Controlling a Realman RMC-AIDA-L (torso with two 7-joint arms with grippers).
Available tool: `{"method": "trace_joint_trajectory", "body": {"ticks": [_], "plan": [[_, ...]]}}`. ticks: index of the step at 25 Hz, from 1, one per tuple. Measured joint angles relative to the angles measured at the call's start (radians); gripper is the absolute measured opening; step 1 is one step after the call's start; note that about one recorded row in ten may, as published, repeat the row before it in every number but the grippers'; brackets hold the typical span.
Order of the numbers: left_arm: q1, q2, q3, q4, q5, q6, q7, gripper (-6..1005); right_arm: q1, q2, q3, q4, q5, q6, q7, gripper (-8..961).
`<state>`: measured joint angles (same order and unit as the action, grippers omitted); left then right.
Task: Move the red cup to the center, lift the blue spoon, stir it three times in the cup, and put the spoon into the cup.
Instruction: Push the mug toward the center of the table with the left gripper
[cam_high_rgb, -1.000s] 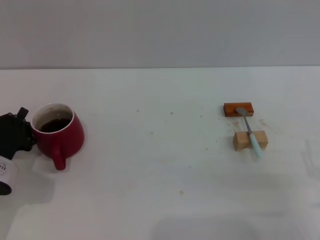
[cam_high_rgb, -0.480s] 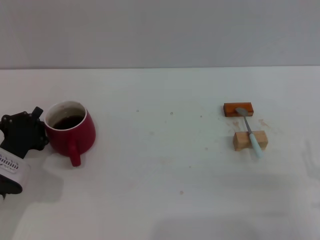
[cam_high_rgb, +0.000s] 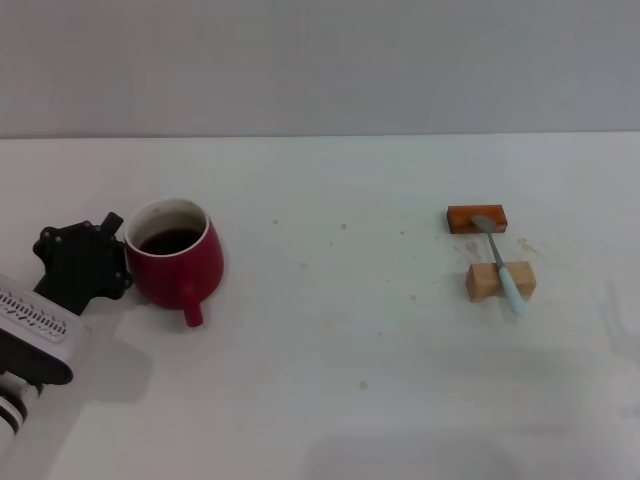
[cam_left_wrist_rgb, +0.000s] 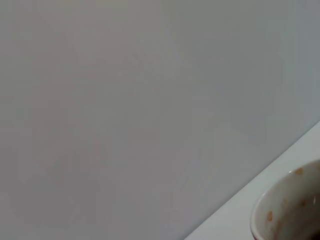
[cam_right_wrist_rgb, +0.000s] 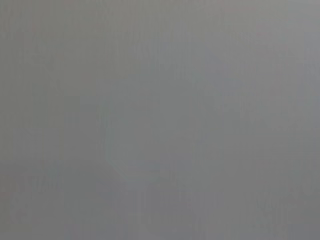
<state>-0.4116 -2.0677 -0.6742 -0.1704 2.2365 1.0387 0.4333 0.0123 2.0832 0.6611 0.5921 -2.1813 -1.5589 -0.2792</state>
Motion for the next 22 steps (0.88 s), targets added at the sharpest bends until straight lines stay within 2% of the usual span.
{"method": "trace_joint_trajectory", "body": {"ticks": [22], "plan": [[-0.009, -0.005, 0.094, -0.091, 0.0, -0.025, 0.001, 9, -0.001, 0.0, -0.016, -0.003, 0.0, -0.025, 0.0, 730]]}}
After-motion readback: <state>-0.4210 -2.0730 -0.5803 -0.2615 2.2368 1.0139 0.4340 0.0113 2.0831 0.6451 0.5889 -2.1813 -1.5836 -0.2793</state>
